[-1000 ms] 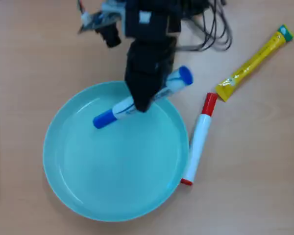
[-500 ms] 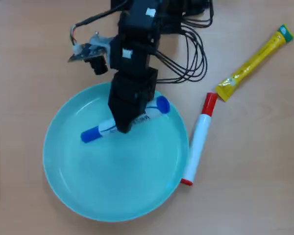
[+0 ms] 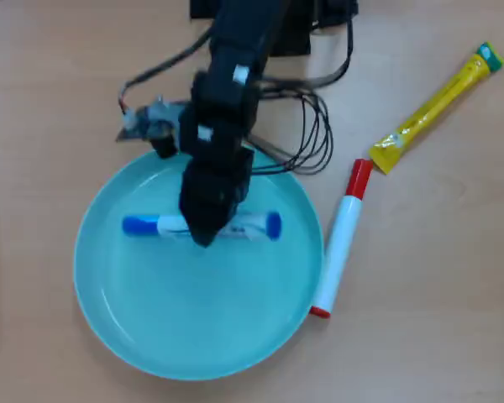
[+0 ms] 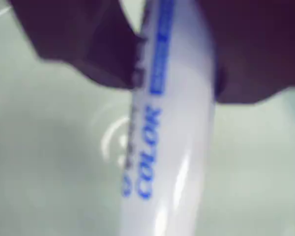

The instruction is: Pick up the blue pen, then put it in the green bowl

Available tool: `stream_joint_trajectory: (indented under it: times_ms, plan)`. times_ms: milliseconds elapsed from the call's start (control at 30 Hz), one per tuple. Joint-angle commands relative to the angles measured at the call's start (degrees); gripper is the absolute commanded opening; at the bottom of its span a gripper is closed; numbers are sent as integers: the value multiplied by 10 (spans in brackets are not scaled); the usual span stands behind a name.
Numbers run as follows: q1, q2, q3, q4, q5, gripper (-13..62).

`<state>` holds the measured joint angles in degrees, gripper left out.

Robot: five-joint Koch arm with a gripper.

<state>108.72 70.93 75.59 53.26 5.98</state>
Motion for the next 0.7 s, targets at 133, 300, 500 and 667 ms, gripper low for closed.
stream_joint_trajectory:
  times_ms: [133, 300, 500, 667]
  plan:
    - [2, 0, 10, -65, -25, -68]
    - [-4, -2, 41, -117, -29, -67]
    - [-4, -37, 43, -132, -31, -4]
    - [-4, -48, 42, -134, -31, 83]
